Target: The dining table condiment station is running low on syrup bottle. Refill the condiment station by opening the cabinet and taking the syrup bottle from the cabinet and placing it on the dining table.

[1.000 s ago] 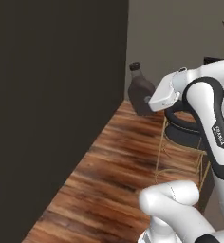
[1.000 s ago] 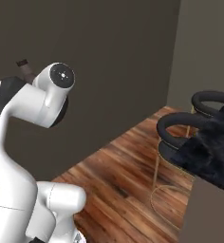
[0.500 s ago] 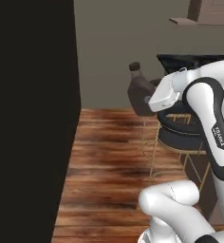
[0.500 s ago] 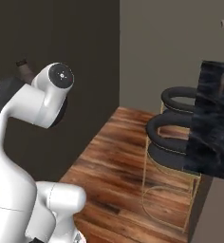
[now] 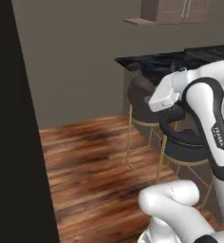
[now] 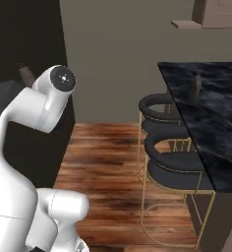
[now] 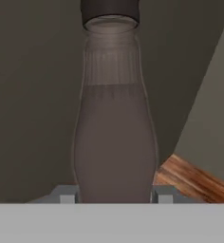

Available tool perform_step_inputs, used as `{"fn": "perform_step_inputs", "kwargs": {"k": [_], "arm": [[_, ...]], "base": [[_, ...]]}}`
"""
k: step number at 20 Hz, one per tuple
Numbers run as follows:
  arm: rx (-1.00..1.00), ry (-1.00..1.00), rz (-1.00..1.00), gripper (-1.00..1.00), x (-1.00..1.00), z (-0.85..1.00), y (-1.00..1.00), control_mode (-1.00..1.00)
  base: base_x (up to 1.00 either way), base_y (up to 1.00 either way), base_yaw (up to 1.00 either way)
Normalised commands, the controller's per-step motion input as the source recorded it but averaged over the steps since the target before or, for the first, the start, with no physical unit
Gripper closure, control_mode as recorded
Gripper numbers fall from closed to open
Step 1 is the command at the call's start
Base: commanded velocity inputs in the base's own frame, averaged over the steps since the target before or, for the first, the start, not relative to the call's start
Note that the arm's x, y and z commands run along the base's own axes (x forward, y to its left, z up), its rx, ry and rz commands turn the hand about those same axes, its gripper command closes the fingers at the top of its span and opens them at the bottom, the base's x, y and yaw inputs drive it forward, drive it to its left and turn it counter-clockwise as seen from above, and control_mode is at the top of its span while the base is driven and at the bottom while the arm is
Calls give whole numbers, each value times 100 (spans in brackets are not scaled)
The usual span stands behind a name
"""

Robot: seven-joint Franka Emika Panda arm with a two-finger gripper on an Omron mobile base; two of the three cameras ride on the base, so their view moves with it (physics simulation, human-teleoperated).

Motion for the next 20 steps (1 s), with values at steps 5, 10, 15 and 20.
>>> {"fn": "perform_step_inputs", "kwargs": {"k": [5, 10, 15, 20], "arm": [[0, 0, 0, 100, 0, 0, 0, 100], [0, 0, 0, 100, 0, 0, 0, 100], [0, 0, 0, 100, 0, 0, 0, 100], [0, 0, 0, 100, 0, 0, 0, 100]], "base": [[100, 76, -59], [98, 70, -58], [86, 76, -60], [37, 98, -59]]}}
